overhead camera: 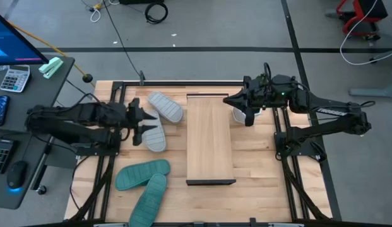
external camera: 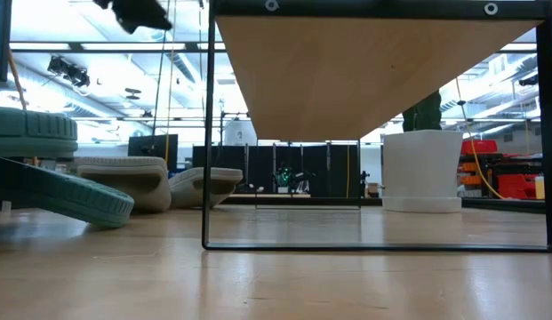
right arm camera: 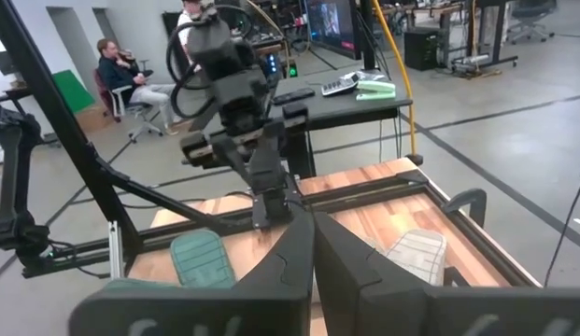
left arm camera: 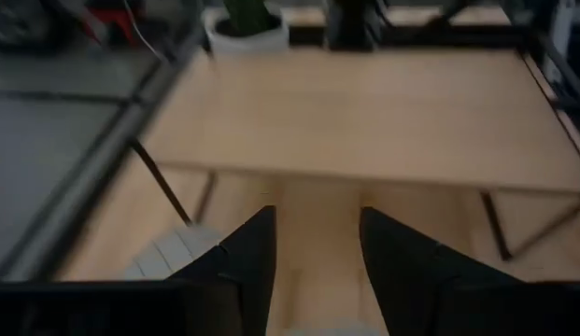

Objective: Pick and place slides into the shelf
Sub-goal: Put the bottom green slide on the shelf

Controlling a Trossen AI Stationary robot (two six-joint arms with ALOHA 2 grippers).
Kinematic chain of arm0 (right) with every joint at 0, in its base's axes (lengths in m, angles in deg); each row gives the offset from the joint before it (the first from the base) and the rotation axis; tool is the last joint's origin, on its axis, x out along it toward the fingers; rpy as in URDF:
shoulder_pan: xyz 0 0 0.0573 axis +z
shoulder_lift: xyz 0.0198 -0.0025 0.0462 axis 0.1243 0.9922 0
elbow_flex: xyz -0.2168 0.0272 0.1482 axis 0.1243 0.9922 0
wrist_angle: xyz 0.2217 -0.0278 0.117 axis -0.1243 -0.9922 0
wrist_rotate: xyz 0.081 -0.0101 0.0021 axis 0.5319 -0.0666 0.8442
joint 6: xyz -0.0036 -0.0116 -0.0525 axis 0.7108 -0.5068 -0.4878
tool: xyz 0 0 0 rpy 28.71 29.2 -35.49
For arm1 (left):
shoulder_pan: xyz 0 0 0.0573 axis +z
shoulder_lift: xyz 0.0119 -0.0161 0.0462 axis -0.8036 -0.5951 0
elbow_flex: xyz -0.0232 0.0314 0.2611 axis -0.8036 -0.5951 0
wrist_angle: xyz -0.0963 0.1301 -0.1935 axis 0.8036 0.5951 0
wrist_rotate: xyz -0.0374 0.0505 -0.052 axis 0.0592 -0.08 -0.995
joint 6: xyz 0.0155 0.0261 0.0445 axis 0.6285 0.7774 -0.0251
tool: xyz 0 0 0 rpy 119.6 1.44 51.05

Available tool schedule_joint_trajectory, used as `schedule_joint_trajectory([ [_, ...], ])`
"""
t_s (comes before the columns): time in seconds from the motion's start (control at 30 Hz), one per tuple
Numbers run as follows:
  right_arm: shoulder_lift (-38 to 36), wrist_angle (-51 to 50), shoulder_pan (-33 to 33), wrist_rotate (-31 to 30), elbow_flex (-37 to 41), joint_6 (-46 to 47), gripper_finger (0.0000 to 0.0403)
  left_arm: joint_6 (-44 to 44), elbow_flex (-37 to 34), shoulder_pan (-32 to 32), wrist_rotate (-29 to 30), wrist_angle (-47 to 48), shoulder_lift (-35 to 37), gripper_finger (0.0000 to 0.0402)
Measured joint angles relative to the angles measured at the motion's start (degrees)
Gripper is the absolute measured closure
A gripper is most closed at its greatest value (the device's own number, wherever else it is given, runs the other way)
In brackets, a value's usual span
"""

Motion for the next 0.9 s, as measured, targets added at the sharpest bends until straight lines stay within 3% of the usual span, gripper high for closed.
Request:
schedule_joint_trajectory([
  [0.2,1.4,0.0,0.0,0.0,0.0,0.1,0.0385,-9.6,0.0,-3.7,-0.9,4.0,-1.2,0.0223],
  [0.47,3.8,0.0,0.0,0.0,0.0,-0.8,0.0385,-33.6,0.0,-5.4,-14.2,7.2,-2.4,0.0226],
  [0.77,4.7,0.0,0.0,0.3,0.0,-1.5,0.0385,-41.6,0.0,-12.4,-15.3,7.7,-8.4,0.021],
  [0.9,4.7,0.0,0.1,0.7,0.0,-1.5,0.0385,-43.4,0.0,-14.5,-20.4,7.6,-12.2,0.0195],
])
